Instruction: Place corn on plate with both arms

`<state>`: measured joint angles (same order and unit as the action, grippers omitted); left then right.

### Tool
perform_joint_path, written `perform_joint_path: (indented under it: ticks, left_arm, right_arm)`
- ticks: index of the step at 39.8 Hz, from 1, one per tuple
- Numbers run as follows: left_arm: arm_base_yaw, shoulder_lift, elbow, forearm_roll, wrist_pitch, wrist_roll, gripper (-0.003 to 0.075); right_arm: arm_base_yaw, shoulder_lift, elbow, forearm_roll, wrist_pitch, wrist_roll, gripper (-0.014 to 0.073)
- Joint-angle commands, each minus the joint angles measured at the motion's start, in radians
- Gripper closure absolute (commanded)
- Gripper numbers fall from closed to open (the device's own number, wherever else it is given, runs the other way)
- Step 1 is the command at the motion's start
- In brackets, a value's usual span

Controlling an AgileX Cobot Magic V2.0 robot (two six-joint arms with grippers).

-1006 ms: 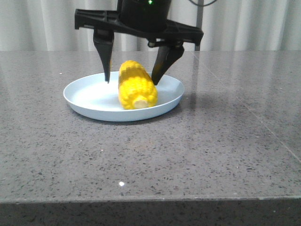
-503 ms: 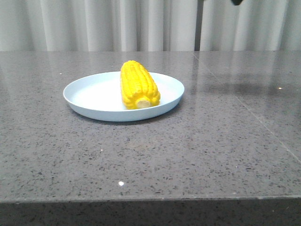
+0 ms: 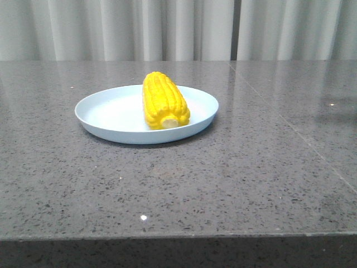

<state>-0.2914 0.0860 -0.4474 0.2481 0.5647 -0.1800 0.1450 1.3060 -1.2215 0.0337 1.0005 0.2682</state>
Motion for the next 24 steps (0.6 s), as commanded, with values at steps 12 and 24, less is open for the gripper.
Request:
perform_joint_path:
  ticks: [12, 24]
  left_arm:
    - [0.002, 0.014, -0.024, 0.001, -0.077, -0.008, 0.0741]
    - [0.002, 0.014, -0.024, 0.001, -0.077, -0.008, 0.0741]
  right_arm:
    - [-0.002, -0.48, 0.437, -0.138, -0.4, -0.018, 0.0656]
    - [-0.002, -0.92, 0.76, -0.17, -0.655, -0.018, 0.0656]
